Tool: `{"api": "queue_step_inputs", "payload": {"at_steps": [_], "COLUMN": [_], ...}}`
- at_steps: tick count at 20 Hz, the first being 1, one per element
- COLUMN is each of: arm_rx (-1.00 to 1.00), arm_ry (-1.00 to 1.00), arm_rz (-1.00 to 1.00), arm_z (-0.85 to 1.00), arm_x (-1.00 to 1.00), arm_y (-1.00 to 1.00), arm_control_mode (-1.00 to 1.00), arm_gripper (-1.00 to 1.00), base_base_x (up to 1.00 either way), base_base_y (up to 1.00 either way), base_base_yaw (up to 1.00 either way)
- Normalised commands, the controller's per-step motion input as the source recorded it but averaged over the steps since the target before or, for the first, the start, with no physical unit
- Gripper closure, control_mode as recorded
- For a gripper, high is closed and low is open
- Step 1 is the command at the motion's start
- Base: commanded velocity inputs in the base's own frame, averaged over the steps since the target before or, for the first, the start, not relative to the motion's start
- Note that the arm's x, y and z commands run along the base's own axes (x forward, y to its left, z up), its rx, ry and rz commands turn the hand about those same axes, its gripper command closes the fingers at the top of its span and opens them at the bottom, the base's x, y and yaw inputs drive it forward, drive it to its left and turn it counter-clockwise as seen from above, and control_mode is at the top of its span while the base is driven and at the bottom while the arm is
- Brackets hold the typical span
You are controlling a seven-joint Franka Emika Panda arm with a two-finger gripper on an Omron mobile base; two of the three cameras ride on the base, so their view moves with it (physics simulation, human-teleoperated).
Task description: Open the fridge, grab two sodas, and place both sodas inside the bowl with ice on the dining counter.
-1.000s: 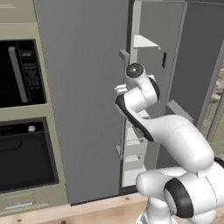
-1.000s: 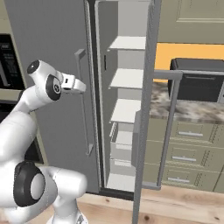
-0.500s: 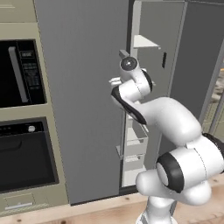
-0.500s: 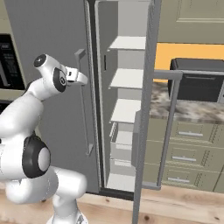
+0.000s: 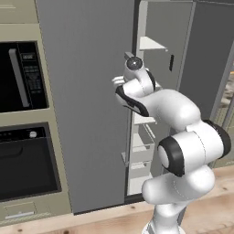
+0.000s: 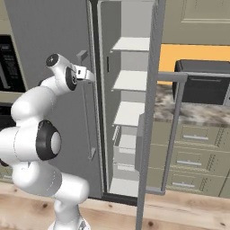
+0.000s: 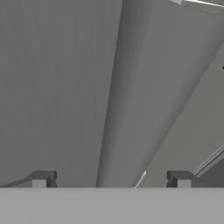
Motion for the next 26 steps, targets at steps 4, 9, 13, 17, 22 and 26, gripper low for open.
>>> {"api": "queue_step_inputs", "payload": {"at_steps": [4, 9, 13, 17, 22, 26], "arm_rx": [0.03, 0.02, 0.0, 0.0, -0.05, -0.08], "arm_ry": [-0.02, -0.01, -0.07, -0.21, -0.1, -0.04], "arm_rz": [0.01, 0.0, 0.07, 0.18, 0.14, 0.06], "arm_z": [0.0, -0.01, -0.01, -0.06, -0.02, -0.08], "arm_x": [0.62, 0.49, 0.09, -0.31, -0.72, -0.8], "arm_y": [0.0, 0.0, 0.02, 0.44, 0.9, 1.0], "arm_control_mode": [-1.0, -1.0, -1.0, -1.0, -1.0, -1.0], "arm_gripper": [-1.0, 1.0, 1.0, 1.0, 1.0, 1.0], "base_base_x": [0.0, 0.0, 0.0, 0.0, 0.0, 0.0], "base_base_y": [0.0, 0.0, 0.0, 0.0, 0.0, 0.0], "base_base_yaw": [0.0, 0.0, 0.0, 0.0, 0.0, 0.0]}}
